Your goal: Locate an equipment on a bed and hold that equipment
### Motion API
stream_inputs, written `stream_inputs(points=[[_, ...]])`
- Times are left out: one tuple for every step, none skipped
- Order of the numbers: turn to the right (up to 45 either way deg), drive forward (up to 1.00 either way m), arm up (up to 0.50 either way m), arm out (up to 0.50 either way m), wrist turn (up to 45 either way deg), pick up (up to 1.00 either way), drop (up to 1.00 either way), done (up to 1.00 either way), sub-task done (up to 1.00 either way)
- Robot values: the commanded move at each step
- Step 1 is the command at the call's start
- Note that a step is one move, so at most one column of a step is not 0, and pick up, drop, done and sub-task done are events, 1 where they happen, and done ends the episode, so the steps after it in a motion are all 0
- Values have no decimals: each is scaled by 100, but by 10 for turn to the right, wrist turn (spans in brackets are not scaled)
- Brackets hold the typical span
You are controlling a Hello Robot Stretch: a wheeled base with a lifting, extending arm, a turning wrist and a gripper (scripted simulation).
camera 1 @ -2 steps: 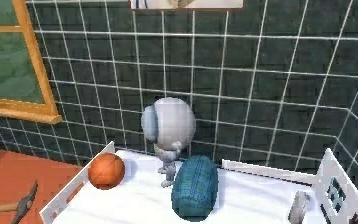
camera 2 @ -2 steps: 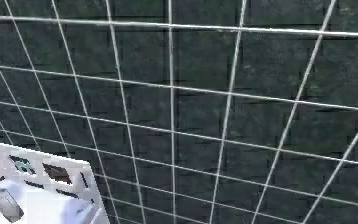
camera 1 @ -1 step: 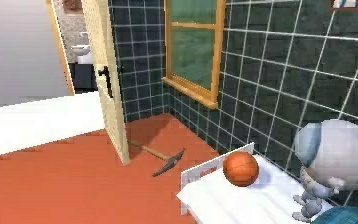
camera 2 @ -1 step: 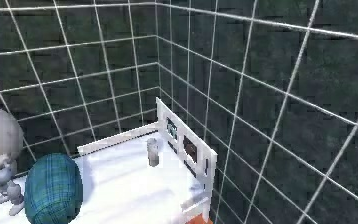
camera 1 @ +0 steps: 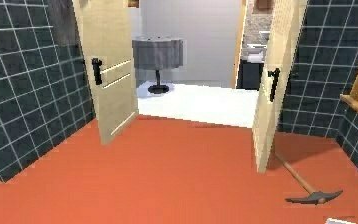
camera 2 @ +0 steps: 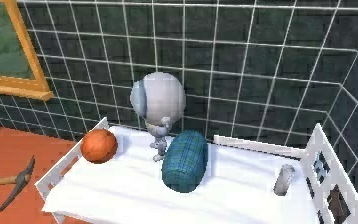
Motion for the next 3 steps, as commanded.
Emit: stream_inputs(points=[[-210,0,0,0,0,0,0,0,0],[450,0,0,0,0,0,0,0,0],[60,0,0,0,0,0,0,0,0]])
